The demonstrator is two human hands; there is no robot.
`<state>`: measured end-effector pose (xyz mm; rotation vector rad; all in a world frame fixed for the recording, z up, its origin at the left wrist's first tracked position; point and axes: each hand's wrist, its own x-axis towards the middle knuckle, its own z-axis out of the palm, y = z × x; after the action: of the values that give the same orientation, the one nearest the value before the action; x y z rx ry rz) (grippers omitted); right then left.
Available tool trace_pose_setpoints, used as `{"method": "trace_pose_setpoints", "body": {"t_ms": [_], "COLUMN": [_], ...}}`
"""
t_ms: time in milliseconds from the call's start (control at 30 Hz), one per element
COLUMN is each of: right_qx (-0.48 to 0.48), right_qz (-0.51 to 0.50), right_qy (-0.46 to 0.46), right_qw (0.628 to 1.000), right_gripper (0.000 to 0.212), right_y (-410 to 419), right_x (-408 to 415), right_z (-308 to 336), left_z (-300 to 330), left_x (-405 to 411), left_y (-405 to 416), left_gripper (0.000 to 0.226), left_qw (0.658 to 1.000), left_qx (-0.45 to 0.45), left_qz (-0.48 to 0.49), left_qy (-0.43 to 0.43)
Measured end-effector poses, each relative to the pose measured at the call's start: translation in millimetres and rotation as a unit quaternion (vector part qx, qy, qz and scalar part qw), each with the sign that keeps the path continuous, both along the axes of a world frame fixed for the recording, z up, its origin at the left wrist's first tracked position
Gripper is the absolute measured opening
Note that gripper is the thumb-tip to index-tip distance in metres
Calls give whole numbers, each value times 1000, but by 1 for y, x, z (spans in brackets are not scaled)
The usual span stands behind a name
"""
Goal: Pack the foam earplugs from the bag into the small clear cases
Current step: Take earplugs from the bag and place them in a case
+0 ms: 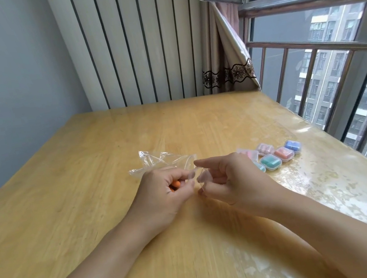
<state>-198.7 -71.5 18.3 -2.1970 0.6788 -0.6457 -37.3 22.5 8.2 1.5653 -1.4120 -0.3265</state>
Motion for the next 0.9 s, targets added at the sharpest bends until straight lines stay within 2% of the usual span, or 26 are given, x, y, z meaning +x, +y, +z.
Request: {"method": "trace_pose_setpoints", "body": {"t_ms": [67, 167, 200, 300, 367, 467, 567, 633, 767, 900], "right_qx": [17, 124, 142, 164, 112, -13, -47, -42, -42, -113], "right_qz": [5, -17, -30, -38, -47, -52, -46, -27, 7, -10], "right_qy": [3, -60, -84, -121, -100, -8, 41, 50, 57, -20], "right_qw": [1000, 990, 986, 978, 988, 999, 997, 997, 997, 993], "right_gripper": [52, 37, 32, 17, 18, 20, 23, 25, 23, 23], "right_y": [-4, -15, -18, -19, -19, -17, -15, -15, -19, -17], "right_x": [-3, -8, -11, -14, -15, -14, -13, -14, -15, -18], "right_z": [2, 9, 12, 14, 11, 7, 5, 4, 4, 9], "left_z": [2, 7, 7, 3, 1, 4, 9, 10, 7, 5], "left_x": [2, 0, 0, 4, 5, 2, 1, -1, -6, -6], "left_y": [1, 2, 1, -1, -1, 3, 4, 3, 3, 3], "left_gripper": [15, 39, 41, 18, 9, 27, 36, 44, 46, 36], "left_qw": [998, 993, 990, 986, 991, 998, 987, 979, 979, 981], "left_qx": [26, 75, 91, 96, 58, 5, 4, 13, 40, 43], "left_qz": [0, -27, -30, -11, 26, 36, -42, -75, -88, -89], "left_qy": [55, 92, 101, 139, 120, 53, 155, 192, 180, 168]}}
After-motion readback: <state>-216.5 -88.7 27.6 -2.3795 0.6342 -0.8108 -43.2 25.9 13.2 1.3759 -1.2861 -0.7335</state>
